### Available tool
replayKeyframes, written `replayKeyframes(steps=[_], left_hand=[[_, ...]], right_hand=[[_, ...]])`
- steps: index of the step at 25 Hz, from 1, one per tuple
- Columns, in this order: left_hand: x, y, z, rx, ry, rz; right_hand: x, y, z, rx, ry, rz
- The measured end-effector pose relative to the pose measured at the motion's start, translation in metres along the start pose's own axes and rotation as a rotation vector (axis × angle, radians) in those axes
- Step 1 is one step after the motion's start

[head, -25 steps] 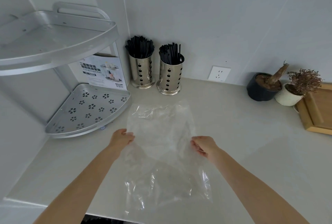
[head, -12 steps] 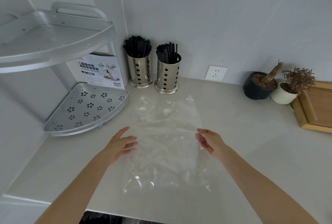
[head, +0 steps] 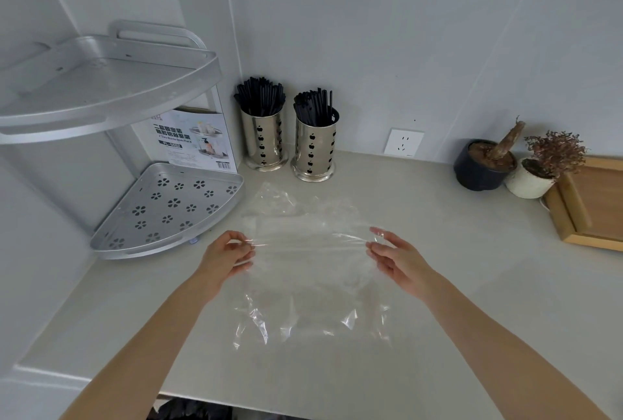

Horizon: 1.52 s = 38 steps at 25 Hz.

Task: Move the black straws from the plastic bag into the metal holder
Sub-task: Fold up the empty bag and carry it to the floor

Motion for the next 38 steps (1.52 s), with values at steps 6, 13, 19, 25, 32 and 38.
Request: replayKeyframes(steps=[6,13,19,25,32,38], left_hand=[[0.005,0.02,-0.001,0.028,-0.088,0.185],[0.006,0.034,0.001,0.064,-0.108,0.193],[0.007,0.044,0.005,0.122,-0.205,0.034],[0.007,0.05,0.01,0.166,-0.253,0.012],[0.007,0.058,0.012,0.087,-0.331,-0.04],[0.008,0.059,0.009,0.068,-0.424,-0.145]], right_hand=[[0.004,-0.017,0.0,-0.051,-0.046,-0.112],[0.007,-0.031,0.004,-0.16,-0.056,-0.077],[0.001,-0.035,0.006,-0.169,-0.031,0.028],[0.0,-0.042,0.009,-0.311,-0.038,0.118],[-0.003,-0.054,0.008,-0.528,0.022,0.482],[0.001,-0.06,0.015,-0.764,0.081,0.989]])
Point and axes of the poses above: each hand's wrist, its own z-axis away from the middle knuckle, its own x-axis out of the palm, y = z × x, the point moved 6 cm from there along -z, towards the middle knuckle, and after that the axes turned 5 degrees about y, right-handed, at the moved point
